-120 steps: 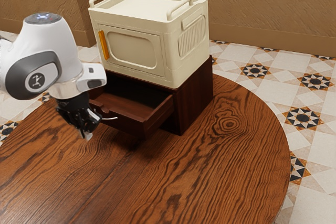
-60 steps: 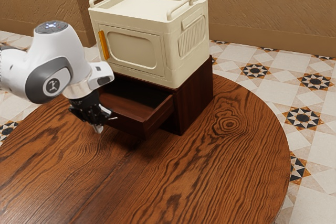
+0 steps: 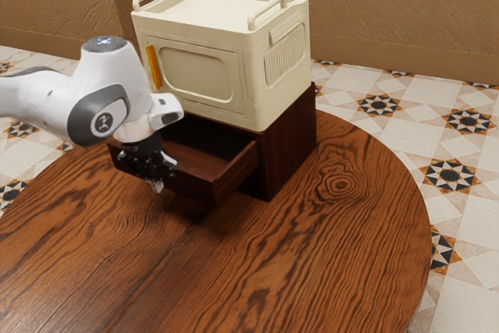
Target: Push the drawer handle with one arm to close the drawer
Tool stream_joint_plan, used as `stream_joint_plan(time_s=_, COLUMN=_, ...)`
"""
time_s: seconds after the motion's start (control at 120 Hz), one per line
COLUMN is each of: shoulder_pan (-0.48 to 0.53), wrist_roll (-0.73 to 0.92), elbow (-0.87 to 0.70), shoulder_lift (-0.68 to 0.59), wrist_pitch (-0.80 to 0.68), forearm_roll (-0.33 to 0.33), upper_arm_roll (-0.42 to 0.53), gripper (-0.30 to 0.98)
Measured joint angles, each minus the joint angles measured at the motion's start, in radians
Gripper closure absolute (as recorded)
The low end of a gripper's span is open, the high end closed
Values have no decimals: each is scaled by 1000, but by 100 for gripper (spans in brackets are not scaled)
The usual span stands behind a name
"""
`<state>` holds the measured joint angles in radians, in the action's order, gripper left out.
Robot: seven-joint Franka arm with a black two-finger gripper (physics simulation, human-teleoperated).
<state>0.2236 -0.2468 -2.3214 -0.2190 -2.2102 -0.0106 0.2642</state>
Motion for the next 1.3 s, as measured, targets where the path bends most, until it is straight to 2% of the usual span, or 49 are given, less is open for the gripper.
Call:
stream_joint_plan(time_s=0.158, shoulder_pan=3, wrist_roll=-10, elbow=41, shoulder_lift=62, wrist_pitch=15, forearm_roll=-45, upper_arm_roll=-44, gripper=79)
stream_joint_plan(time_s=0.383, shoulder_pan=-11, wrist_roll=-18, elbow=123, shoulder_lift=169, wrist_pitch=19, forearm_roll=-107, upper_arm_roll=-51, gripper=79)
stream_joint_plan(time_s=0.467, shoulder_pan=-42, wrist_roll=-16, elbow=140, shoulder_lift=193, wrist_pitch=19, forearm_roll=-118, upper_arm_roll=-85, gripper=79)
stream_joint_plan(time_s=1.3, shoulder_pan=-55, wrist_roll=23, elbow=331, shoulder_lift=337, wrist_pitch=-6, forearm_roll=-133, upper_arm_roll=-116, gripper=79)
